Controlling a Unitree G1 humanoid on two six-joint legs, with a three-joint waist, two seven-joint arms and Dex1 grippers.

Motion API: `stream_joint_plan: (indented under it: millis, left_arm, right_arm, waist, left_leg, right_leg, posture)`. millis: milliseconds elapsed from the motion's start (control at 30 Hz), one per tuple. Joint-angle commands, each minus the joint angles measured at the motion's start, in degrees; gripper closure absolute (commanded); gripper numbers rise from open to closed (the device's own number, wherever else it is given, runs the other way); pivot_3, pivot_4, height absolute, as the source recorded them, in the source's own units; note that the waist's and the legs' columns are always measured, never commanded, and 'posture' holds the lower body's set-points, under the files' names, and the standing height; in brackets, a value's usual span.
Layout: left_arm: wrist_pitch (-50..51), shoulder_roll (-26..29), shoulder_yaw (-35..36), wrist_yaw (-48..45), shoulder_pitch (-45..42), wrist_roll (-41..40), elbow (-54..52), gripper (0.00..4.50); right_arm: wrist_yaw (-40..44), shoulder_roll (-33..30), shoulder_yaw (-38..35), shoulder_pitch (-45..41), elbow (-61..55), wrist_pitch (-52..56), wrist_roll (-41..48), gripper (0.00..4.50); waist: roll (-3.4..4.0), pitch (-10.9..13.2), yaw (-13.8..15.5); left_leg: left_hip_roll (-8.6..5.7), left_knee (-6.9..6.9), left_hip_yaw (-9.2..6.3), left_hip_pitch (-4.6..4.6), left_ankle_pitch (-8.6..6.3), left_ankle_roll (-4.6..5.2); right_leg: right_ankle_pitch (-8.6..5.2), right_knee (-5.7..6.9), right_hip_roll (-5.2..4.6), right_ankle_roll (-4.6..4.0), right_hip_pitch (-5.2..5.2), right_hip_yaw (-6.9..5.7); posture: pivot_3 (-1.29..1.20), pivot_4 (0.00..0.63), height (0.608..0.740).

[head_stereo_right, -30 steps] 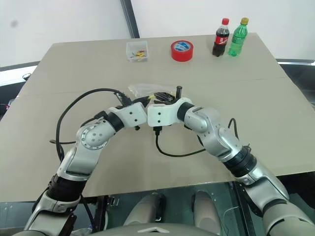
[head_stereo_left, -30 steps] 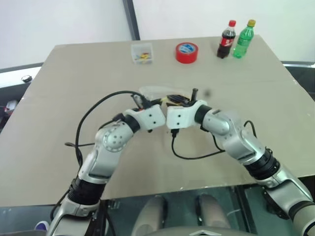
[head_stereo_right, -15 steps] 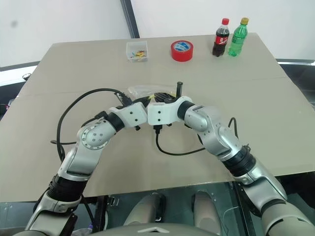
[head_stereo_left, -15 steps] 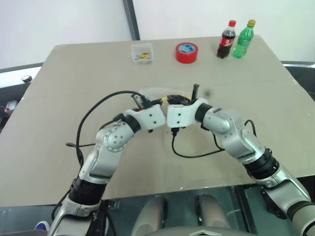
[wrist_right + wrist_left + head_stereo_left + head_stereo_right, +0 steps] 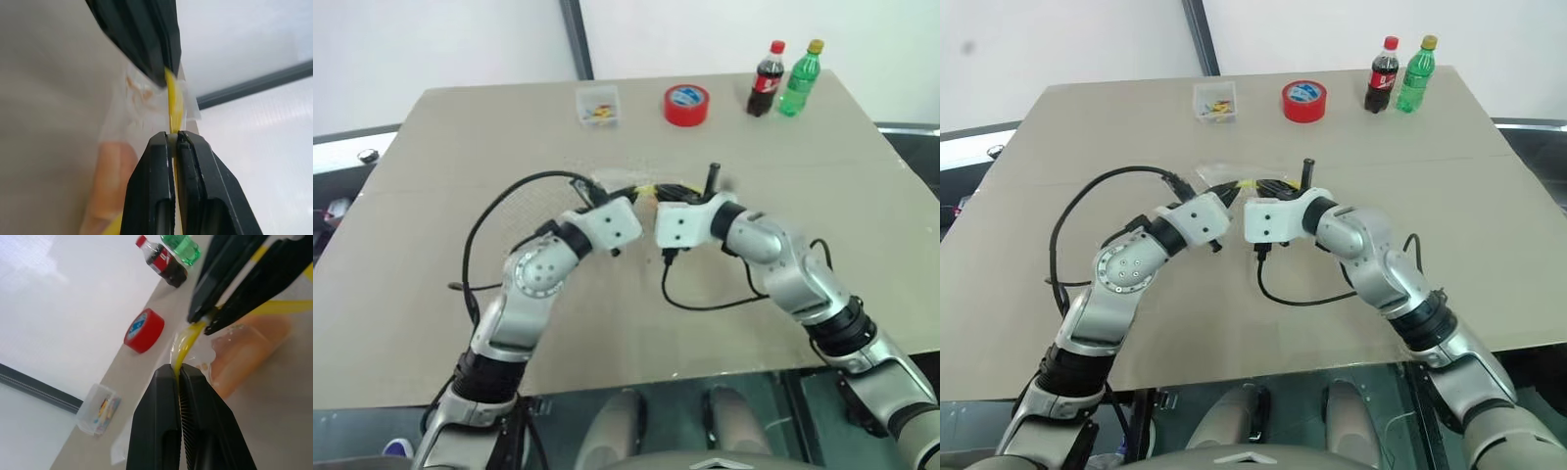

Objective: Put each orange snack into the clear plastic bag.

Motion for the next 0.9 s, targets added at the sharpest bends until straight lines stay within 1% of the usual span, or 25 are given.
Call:
stream_joint_plan:
  millis: [33,300,500,700,767,867,900]
  left_arm:
    - [-2.13,2.32,5.27,1.68,-0.86,-1.85,0.41,4.5]
    - [-4.13,3.68,5.42,1.64,-0.89,-3.76,2.39,4.5]
    - [-4.57,4.35,5.94,1.58,-1.04,-4.59,3.41,4.5]
    - [-5.18,4.7,6.08,1.42,-2.09,-5.85,5.42,4.5]
    - [-5.56,4.56,5.81,1.14,-3.5,-6.51,6.79,4.5]
    - [-6.67,3.08,4.12,1.36,-8.3,-7.06,11.88,4.5]
    - [-5.37,2.37,3.39,-0.17,-10.89,-8.18,14.61,4.5]
  right_arm:
    - [-0.44,-3.6,-6.35,2.03,-0.41,1.96,0.08,4.43]
    - [-0.52,-8.31,-9.94,5.3,-0.45,2.02,0.97,4.43]
    - [-0.75,-10.15,-11.75,7.01,0.0,2.61,1.42,4.43]
    - [-0.51,-11.55,-13.55,6.79,0.14,3.11,2.18,4.43]
    - [-0.34,-11.56,-14.32,5.96,0.02,3.82,3.22,4.43]
    - [-0.49,-11.78,-14.62,3.57,1.79,3.57,3.94,4.43]
    - [-1.24,-12.03,-14.54,1.91,4.04,2.45,3.74,4.43]
  waist:
    - [0.0,0.0,0.0]
    - [0.0,0.0,-0.02]
    - [-0.01,0.01,-0.02]
    - [-0.02,0.01,0.05]
    - [-0.02,0.01,0.06]
    - [-0.04,0.03,0.14]
    - [-0.04,0.03,0.15]
  left_leg:
    - [0.0,0.0,0.0,0.0,0.0,0.0]
    - [0.0,0.0,0.03,0.0,0.0,0.01]
    - [0.0,0.0,0.04,0.0,0.0,0.01]
    - [0.0,0.0,0.05,0.01,0.0,0.01]
    - [0.0,0.0,0.05,0.0,0.0,0.01]
    - [-0.02,0.02,0.05,0.01,0.0,0.01]
    - [-0.02,0.02,0.05,0.01,0.0,0.01]
  right_leg:
    - [0.0,0.0,0.0,0.0,0.0,0.0]
    - [0.0,0.0,0.0,0.0,0.0,0.02]
    - [0.0,0.0,0.0,0.0,0.0,0.03]
    - [0.0,0.0,0.0,0.0,0.0,0.04]
    - [0.0,-0.01,0.0,0.0,0.01,0.04]
    - [0.0,0.01,0.0,0.0,0.02,0.03]
    - [0.0,0.01,0.0,0.0,0.02,0.03]
  posture:
    - [0.0,0.15,0.736]
    - [0.0,0.15,0.736]
    - [0.0,0.15,0.736]
    - [0.0,0.15,0.736]
    - [0.0,0.15,0.736]
    - [0.0,0.15,0.736]
    - [0.0,0.15,0.736]
